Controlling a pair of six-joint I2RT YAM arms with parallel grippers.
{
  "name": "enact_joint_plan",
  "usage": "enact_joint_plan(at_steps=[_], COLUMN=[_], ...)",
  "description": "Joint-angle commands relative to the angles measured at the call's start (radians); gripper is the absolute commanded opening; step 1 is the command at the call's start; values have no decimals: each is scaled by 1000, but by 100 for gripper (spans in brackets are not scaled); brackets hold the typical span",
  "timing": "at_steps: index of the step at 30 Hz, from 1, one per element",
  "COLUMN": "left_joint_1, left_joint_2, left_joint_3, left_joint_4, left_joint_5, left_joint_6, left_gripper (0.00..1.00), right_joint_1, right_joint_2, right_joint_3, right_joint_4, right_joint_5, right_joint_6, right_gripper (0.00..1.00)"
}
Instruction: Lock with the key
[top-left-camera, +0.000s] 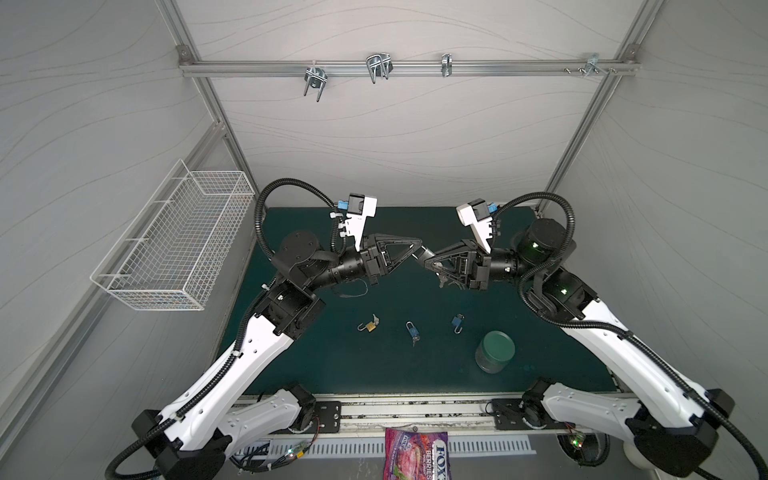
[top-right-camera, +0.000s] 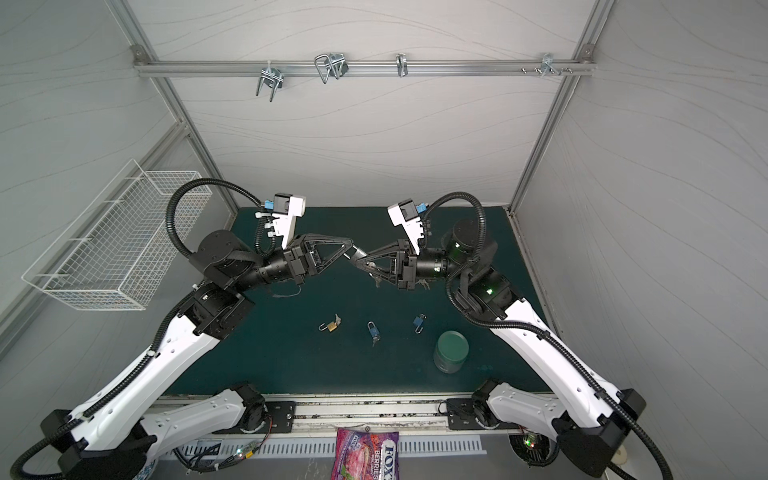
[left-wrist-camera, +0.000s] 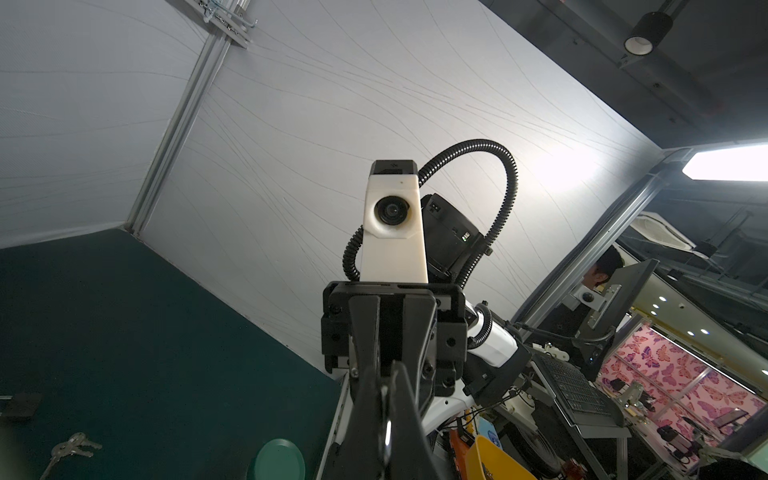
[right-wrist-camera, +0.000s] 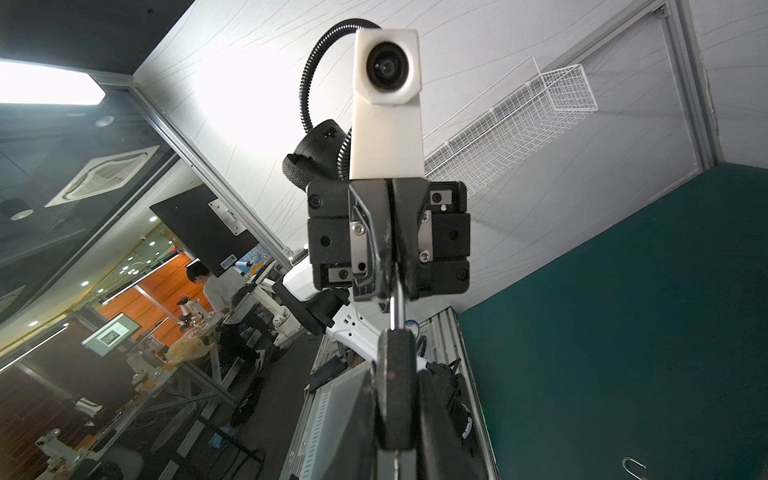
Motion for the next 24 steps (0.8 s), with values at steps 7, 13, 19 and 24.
enact_joint_plan(at_steps=[7, 13, 19, 24], left_joint_1=[-151, -156, 8, 85], left_joint_2=[57, 17, -25, -30], left_joint_3=[-86, -142, -100, -71], left_joint_4=[-141, -151, -83, -40], left_joint_5=[89, 35, 54, 93], left_joint_6=[89, 87, 4, -42], left_gripper=[0, 0, 0, 0], right_joint_1=[14, 14, 14, 14], right_joint_2=[49, 51, -14, -94], right_joint_3=[147, 167, 82, 19], right_joint_4=[62, -8, -122, -244], right_joint_5=[61, 51, 38, 113], right_joint_6=[-57, -133, -292, -410], right_gripper=[0, 0, 0, 38])
